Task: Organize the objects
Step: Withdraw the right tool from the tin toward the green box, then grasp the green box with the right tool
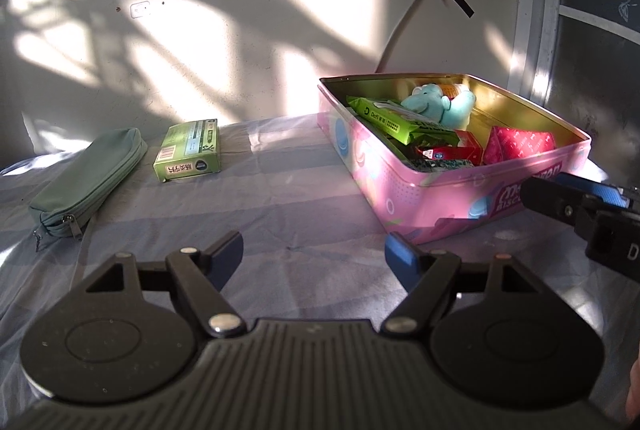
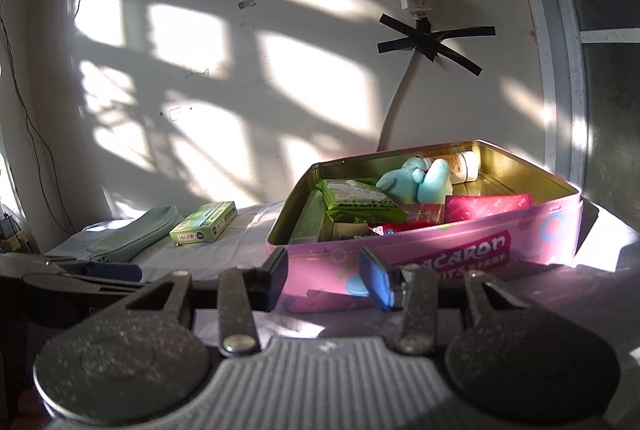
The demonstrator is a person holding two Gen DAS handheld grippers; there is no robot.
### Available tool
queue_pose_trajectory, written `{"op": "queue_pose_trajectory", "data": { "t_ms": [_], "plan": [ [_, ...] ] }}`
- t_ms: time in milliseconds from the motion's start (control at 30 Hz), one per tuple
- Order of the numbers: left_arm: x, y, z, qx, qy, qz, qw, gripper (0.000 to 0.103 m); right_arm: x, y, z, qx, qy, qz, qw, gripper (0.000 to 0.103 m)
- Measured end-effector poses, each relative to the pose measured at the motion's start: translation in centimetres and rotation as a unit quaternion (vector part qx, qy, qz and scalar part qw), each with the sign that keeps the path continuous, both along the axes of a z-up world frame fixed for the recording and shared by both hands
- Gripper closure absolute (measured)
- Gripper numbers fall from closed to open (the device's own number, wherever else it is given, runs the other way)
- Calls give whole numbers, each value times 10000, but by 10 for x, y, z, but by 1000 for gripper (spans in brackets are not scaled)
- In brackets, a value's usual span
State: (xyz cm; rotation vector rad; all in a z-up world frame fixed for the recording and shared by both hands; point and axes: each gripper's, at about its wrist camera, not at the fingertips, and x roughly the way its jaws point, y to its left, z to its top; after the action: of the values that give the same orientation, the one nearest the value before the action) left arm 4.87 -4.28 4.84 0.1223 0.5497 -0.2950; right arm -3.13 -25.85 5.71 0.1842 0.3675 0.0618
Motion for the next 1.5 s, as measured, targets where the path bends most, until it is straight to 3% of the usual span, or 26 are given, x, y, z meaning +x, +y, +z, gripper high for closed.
{"op": "queue_pose_trajectory", "data": {
  "t_ms": [500, 633, 767, 867, 967, 1000, 1033, 1300, 1400, 1467, 1500],
  "plan": [
    [13, 41, -11, -121, 24, 284, 9995, 22, 14, 41, 5, -295, 133, 379, 9988, 61],
    [25, 71, -14, -187, 1, 637, 9978, 22, 33, 68, 11, -428, 150, 758, 9961, 61],
    [40, 118, -19, -227, -39, 1295, 9913, 22, 67, 99, 11, -420, 325, 1181, 9916, 60],
    [49, 155, -25, -396, -12, 1836, 9822, 22, 104, 123, 6, -395, 492, 1363, 9887, 55],
    [55, 184, -34, -712, 89, 2278, 9711, 22, 145, 149, -4, -389, 643, 1377, 9876, 34],
    [58, 190, -37, -894, 250, 2316, 9684, 22, 160, 157, -8, -361, 759, 1356, 9872, 19],
    [61, 195, -38, -1089, 349, 2279, 9669, 22, 174, 166, -12, -347, 850, 1352, 9866, 10],
    [64, 197, -40, -1323, 471, 2164, 9661, 21, 270, 237, -45, -1086, 1033, 848, 9851, 2],
    [66, 200, -41, -1406, 528, 2157, 9648, 19, 293, 242, -55, -970, 1289, 794, 9837, 2],
    [67, 200, -41, -1404, 529, 2148, 9651, 18, 310, 242, -64, -869, 1723, 787, 9780, 2],
    [67, 201, -41, -1379, 528, 2139, 9656, 18, 313, 240, -65, -807, 1815, 788, 9769, 7]
  ]
}}
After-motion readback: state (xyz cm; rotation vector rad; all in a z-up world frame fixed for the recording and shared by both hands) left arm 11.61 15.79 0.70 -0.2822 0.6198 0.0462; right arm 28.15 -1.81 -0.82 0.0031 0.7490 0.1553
